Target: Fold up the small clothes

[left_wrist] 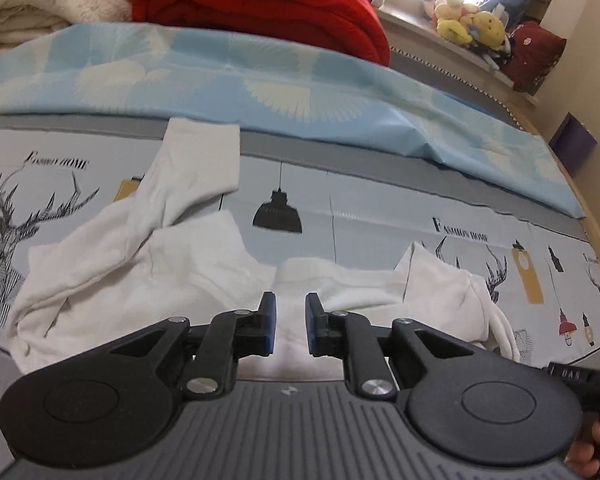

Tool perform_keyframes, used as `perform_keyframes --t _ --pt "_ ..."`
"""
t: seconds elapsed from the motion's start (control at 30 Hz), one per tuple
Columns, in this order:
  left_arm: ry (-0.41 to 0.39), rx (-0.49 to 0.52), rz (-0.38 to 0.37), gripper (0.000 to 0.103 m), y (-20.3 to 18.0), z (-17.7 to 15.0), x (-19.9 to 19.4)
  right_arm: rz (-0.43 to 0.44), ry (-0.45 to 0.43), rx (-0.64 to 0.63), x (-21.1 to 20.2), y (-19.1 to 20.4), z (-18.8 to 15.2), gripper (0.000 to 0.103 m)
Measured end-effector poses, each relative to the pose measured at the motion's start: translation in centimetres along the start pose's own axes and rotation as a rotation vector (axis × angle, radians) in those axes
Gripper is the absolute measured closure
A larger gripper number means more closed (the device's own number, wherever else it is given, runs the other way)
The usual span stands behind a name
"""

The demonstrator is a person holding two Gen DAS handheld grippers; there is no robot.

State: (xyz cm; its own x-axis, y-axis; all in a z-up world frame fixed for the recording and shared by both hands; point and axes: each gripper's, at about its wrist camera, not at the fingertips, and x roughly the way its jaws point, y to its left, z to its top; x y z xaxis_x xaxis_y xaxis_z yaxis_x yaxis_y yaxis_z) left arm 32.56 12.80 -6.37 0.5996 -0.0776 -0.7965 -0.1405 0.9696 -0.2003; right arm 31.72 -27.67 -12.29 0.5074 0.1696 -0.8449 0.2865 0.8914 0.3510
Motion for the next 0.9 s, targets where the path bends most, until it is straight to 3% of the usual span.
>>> perform_keyframes --t 0.13,0.33,0.57,0.67,0.73,0.77,0.83,0.9 --pt "0.106 0.055 -0.045 0.084 -0.5 -1.4 1.2 0.085 0.035 -0.069 -0.6 0.4 -0.9 0.053" --pt "0.288 0.128 -0.187 0.084 -4.2 -6.1 3.2 0.129 0.078 -0.061 0.0 0.5 -0.6 0.053" --pt "0.321 0.222 -0.302 0.084 -9.2 -8.9 3.1 0.168 0.202 -0.174 0.1 1.2 -1.4 0.053" --pt "0.307 0.244 -0.306 0.084 -9.9 -8.9 2.9 0.145 0.232 -0.267 0.3 1.5 -2.3 0.053" --pt "0.294 0.24 -0.3 0.084 -9.7 -8.6 2.8 0.165 0.24 -0.293 0.5 1.5 -2.7 0.071" --pt "0.285 0.231 -0.29 0.084 -9.5 -8.4 2.8 0.191 0.25 -0.3 0.5 1.5 -3.0 0.1" --pt "0.271 0.214 -0.268 0.084 -9.0 -7.8 2.9 0.264 0.232 -0.345 -0.1 2.4 -3.5 0.099" --pt "0.258 0.194 -0.243 0.084 -8.3 -7.1 2.9 0.425 0.215 -0.414 -1.2 3.9 -4.2 0.097"
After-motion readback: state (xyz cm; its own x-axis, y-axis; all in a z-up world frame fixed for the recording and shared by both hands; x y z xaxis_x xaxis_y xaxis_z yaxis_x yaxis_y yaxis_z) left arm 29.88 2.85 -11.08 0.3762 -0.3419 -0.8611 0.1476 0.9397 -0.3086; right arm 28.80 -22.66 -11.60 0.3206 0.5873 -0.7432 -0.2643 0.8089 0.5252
